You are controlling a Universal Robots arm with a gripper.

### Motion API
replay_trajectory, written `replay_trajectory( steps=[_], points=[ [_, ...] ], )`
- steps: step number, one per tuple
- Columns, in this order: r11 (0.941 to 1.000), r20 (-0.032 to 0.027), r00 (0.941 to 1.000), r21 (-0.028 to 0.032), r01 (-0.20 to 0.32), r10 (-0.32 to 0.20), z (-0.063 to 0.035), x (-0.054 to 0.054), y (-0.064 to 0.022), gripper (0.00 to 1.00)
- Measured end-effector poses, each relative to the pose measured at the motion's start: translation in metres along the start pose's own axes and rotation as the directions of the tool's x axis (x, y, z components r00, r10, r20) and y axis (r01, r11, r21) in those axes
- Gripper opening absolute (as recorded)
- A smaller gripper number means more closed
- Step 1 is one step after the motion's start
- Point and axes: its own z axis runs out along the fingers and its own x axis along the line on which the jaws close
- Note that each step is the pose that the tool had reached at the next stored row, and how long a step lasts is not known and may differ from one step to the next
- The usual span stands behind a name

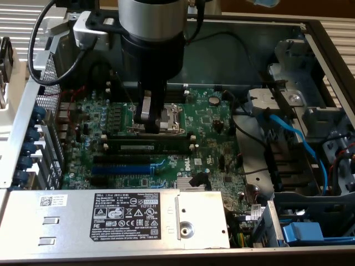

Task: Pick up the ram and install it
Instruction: 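Press down the ram until it locks into place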

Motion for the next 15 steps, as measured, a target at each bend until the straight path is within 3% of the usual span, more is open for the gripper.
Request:
replay_trajectory(
  steps=[8,15],
  points=[
    [0.9932,-0.0015,0.9932,0.0015,-0.116,0.116,0.0000,0.0000,0.0000,0.10],
    [0.9770,-0.0029,0.9770,0.0025,-0.213,0.213,0.0000,0.0000,0.0000,0.10]
  ],
)
